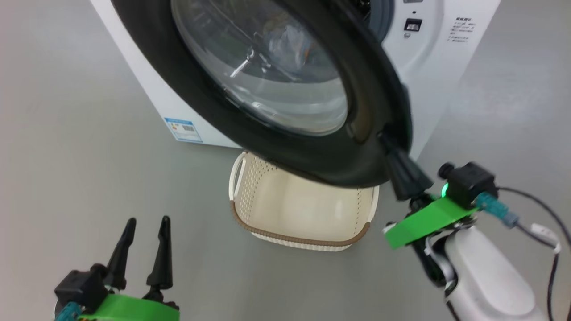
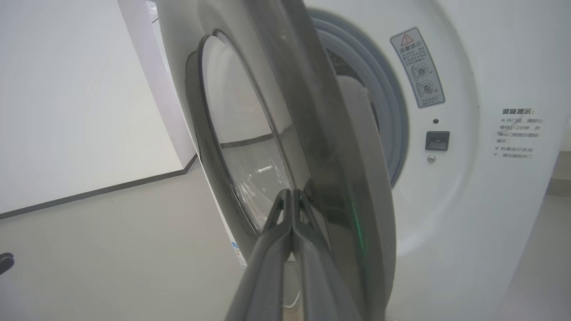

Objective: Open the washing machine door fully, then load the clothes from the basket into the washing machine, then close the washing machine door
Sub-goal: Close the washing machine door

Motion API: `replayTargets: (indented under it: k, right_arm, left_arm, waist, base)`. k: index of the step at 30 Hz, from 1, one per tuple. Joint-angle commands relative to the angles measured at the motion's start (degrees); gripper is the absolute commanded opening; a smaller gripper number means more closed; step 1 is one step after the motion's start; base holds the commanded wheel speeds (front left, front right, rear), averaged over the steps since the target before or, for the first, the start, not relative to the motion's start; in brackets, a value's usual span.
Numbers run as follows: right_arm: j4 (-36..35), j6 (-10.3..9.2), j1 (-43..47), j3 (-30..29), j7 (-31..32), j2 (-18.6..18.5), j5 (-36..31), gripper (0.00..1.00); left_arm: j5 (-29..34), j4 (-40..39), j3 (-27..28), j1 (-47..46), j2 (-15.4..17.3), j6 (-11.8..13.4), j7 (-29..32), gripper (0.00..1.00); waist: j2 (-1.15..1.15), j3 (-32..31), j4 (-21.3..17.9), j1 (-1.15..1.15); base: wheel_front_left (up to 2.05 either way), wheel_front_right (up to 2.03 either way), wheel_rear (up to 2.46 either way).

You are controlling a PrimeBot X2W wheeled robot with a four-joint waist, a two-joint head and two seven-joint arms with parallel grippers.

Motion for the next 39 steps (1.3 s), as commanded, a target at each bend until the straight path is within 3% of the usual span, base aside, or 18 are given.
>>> replayTargets:
  k: [1,20,39]
  right_arm:
    - [-1.2,-0.01,-2.5,-0.5,-0.3,-0.1,-0.6,0.00]
    - [0.5,-0.01,-13.8,-10.3,-0.3,-5.5,-1.7,0.00]
    - [2.8,-0.01,-23.1,-18.5,-0.3,-5.9,-4.5,0.00]
  left_arm:
    - [0.6,-1.9,1.5,-2.2,0.9,-0.1,-0.4,1.00]
    - [0.9,-4.9,-2.6,-7.5,-1.1,-0.1,-0.4,1.00]
    - [0.6,-6.5,-5.0,-11.2,-1.7,-0.1,-0.4,1.00]
  waist:
    - [0.00,1.1,0.8,0.00]
    - [0.00,8.6,5.8,0.00]
    - [0.00,13.8,8.2,0.00]
  base:
    - [0.00,0.00,0.00]
    - [0.00,0.00,0.00]
    - [0.00,0.00,0.00]
